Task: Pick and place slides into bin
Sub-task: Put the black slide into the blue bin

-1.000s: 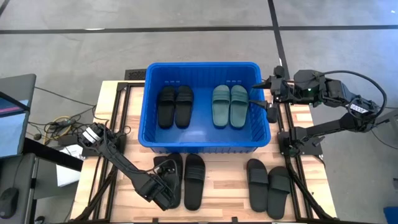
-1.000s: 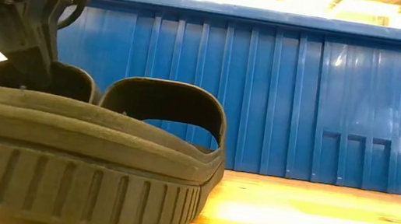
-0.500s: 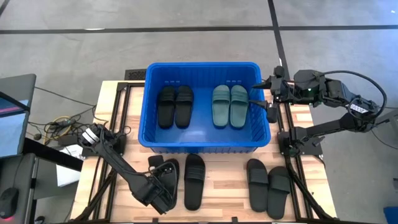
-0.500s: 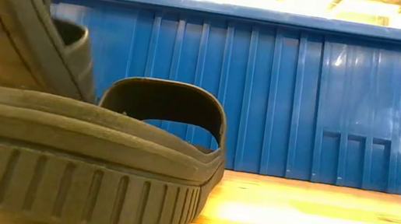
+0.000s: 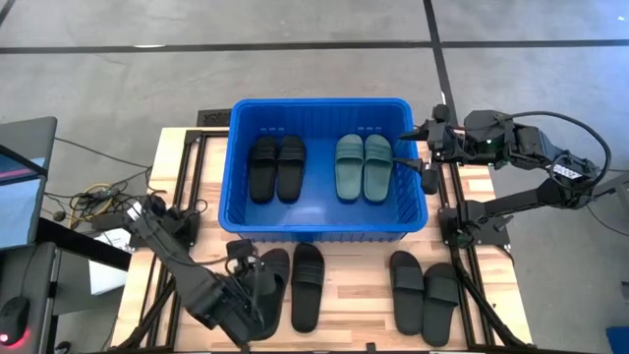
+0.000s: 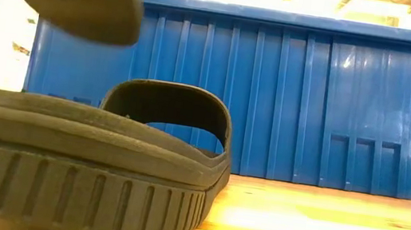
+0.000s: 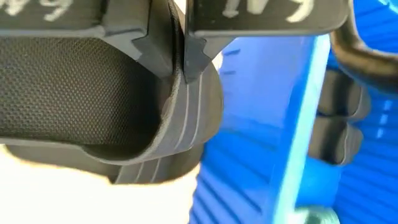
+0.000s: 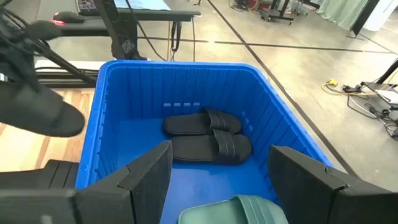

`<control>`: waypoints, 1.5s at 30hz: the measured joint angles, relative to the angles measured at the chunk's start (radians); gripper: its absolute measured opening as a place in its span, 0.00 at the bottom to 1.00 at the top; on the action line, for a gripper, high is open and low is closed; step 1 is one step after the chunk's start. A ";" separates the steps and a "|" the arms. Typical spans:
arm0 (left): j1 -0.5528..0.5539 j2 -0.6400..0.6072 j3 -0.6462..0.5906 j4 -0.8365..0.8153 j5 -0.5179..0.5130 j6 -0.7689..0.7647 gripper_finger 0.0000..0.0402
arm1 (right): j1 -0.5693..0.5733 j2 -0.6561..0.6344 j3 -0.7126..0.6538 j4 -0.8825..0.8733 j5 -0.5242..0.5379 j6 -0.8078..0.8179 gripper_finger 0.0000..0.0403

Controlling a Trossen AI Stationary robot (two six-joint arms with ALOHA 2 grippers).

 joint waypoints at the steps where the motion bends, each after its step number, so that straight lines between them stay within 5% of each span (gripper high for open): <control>1: -0.001 -0.007 0.027 -0.001 -0.007 0.001 0.00 | 0.000 0.000 0.000 0.000 0.000 0.004 0.62; 14: 0.028 -0.134 0.177 -0.003 -0.355 0.161 0.00 | 0.000 0.000 0.000 0.022 0.000 0.020 0.62; 23: 0.233 -0.245 0.106 -0.003 -0.559 0.461 0.00 | 0.000 0.000 0.000 0.027 0.000 0.022 0.62; 29: 0.431 -0.311 -0.074 -0.002 -0.575 0.610 0.00 | 0.000 0.000 0.000 0.027 0.026 0.023 0.62; 36: 0.599 -0.381 -0.393 0.030 -0.590 0.610 0.00 | 0.000 0.002 0.000 0.027 0.026 0.023 0.62; 45: 0.625 -0.516 -0.730 0.550 -0.491 0.828 0.00 | 0.000 0.002 0.000 0.034 0.072 0.014 0.62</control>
